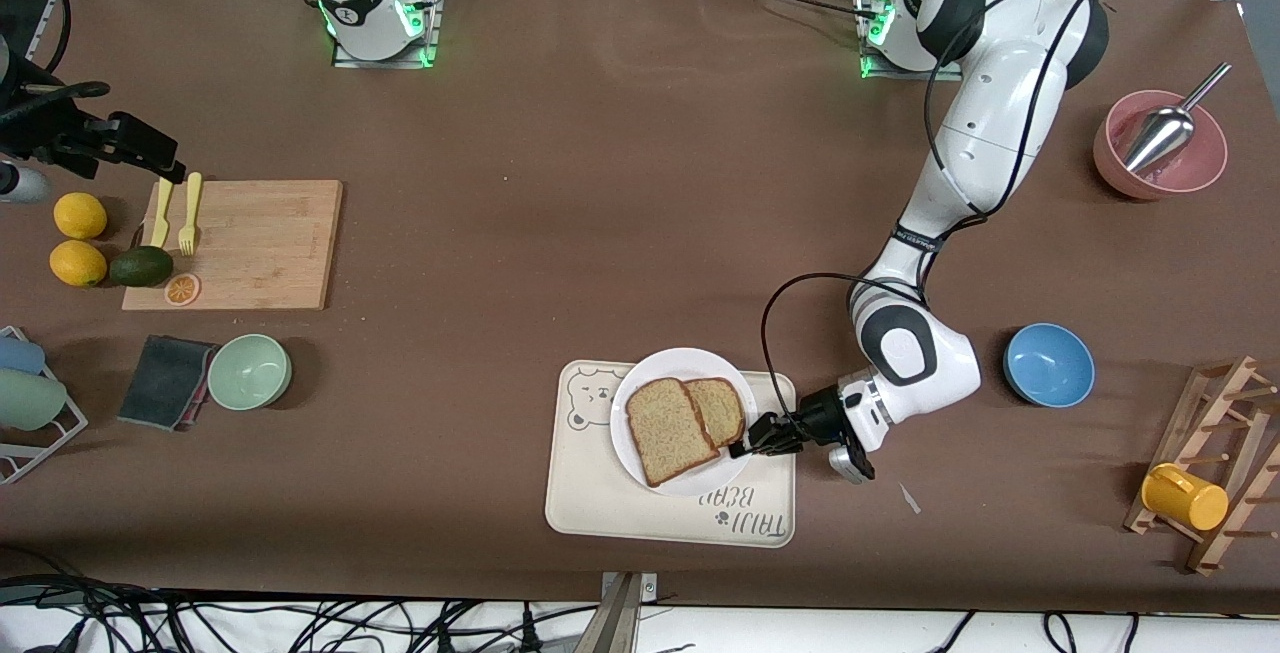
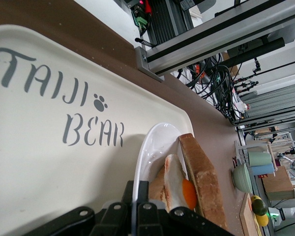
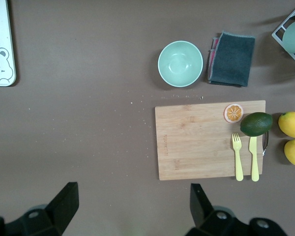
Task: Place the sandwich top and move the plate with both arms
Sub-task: 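Adjust the plate on the tray and open the left gripper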
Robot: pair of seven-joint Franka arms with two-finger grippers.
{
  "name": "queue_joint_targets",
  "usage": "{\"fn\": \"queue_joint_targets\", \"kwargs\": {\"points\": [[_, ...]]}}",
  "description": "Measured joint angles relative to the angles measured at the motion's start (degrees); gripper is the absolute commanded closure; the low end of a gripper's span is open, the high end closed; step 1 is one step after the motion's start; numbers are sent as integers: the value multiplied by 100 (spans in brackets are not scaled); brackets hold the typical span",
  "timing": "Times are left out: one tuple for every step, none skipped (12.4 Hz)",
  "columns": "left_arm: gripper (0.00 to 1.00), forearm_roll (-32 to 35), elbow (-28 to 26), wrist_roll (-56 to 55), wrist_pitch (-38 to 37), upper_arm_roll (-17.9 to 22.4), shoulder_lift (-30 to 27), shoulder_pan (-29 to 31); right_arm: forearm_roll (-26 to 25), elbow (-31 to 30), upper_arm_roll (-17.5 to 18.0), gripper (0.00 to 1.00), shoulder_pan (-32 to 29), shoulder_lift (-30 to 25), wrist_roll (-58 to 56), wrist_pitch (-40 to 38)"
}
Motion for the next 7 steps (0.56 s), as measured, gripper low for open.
{"fn": "queue_joint_targets", "kwargs": {"points": [[60,0,16,7,1,1,26,1,0,0,0,0,0,0,0,0],[11,-3,24,7,1,1,32,9,0,0,0,0,0,0,0,0],[0,-8,35,7,1,1,32,24,0,0,0,0,0,0,0,0],[0,-9,45,7,1,1,32,46,0,0,0,0,0,0,0,0],[0,-11,62,7,0,1,31,68,0,0,3,0,0,0,0,0],[0,-12,104,7,0,1,23,92,0,0,9,0,0,0,0,0],[0,-12,163,7,-3,1,-5,127,0,1,10,0,0,-1,0,0]]}}
